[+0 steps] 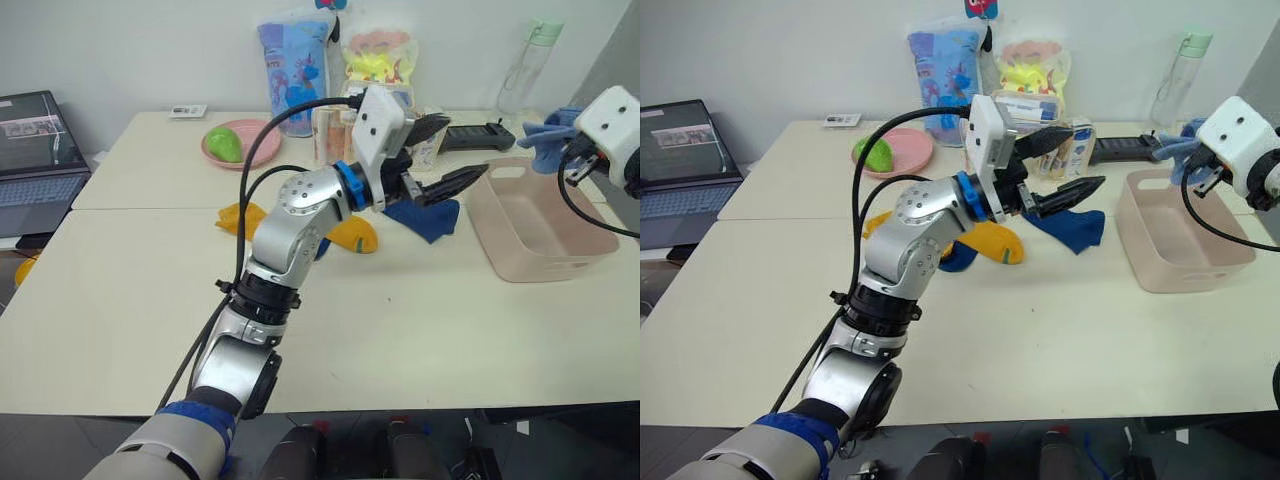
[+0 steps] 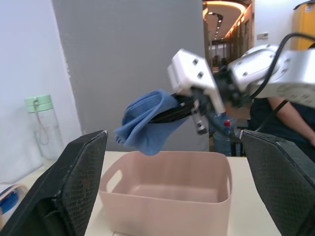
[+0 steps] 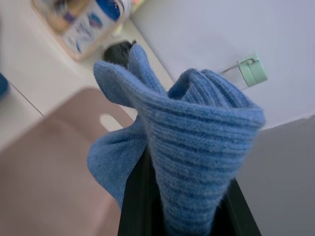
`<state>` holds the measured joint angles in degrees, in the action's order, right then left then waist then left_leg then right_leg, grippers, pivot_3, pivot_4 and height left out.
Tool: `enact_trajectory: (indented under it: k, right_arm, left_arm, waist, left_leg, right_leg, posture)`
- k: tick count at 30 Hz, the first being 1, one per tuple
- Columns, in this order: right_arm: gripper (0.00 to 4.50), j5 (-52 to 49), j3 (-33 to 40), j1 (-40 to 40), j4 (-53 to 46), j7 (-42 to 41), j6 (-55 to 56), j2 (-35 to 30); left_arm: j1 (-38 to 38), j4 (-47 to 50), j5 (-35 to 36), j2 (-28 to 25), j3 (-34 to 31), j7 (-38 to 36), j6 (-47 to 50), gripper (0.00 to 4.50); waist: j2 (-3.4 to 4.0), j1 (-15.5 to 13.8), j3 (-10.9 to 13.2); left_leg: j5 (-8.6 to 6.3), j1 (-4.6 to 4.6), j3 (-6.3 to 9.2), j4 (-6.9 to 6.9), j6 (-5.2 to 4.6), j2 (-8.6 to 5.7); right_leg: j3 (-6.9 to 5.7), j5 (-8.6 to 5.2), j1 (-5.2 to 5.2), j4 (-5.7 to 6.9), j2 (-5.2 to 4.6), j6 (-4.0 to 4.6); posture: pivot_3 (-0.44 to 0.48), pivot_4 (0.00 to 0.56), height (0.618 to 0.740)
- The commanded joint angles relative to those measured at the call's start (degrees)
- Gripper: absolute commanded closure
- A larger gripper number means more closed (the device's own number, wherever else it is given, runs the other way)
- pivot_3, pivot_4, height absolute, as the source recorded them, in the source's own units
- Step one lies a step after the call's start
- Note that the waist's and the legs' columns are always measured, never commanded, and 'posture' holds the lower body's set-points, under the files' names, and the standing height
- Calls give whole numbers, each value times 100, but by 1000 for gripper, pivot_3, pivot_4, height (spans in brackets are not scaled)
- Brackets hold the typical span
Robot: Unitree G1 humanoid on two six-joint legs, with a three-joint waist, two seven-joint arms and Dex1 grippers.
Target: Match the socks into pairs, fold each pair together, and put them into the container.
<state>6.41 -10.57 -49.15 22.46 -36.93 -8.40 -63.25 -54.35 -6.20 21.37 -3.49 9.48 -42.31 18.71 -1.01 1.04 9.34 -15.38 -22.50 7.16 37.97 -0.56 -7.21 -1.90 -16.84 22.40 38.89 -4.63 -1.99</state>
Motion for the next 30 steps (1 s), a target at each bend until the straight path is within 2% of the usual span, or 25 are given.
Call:
enact_trajectory:
  k: [1,6,10,17,24,30]
  right_arm:
    - [4500,693,-170,-388,767,82,1186,-47]
    - [4500,1985,-1101,-748,2296,67,2907,76]
    - [4500,2343,-1335,-1100,3204,130,3579,310]
    - [4500,3052,-1790,-1373,4269,222,4020,641]
    - [4500,3177,-1851,-1546,4707,-86,4081,763]
    - [2523,3139,-1808,-1632,4786,-377,4044,793]
  left_arm:
    - [130,587,78,99,167,-32,102,17]
    - [508,1034,71,76,253,45,316,17]
    - [597,1181,86,64,254,76,432,17]
    - [655,1285,54,32,248,103,555,17]
    - [618,1271,68,-53,194,96,568,17]
    - [620,1278,93,-116,141,94,568,0]
  waist:
    - [0,-3,1]
    - [0,-24,2]
    - [5,-33,5]
    - [6,-61,5]
    - [6,-92,4]
    - [6,-92,4]
  left_leg:
    - [0,-1,1,0,0,0]
    - [0,2,-3,2,0,-3]
    - [1,2,-5,3,1,-3]
    - [1,4,-11,2,2,-2]
    - [1,14,-14,6,2,-3]
    - [1,16,-16,7,2,-3]
  right_leg:
    - [0,0,0,0,0,0]
    - [9,0,0,0,1,1]
    - [13,1,1,2,1,1]
    - [22,1,4,3,4,2]
    - [34,2,-6,3,6,1]
    - [39,4,-7,3,9,0]
  posture:
    - [0,150,740]
    - [0,150,740]
    - [0,150,740]
    - [0,150,740]
    - [0,150,740]
    - [0,150,740]
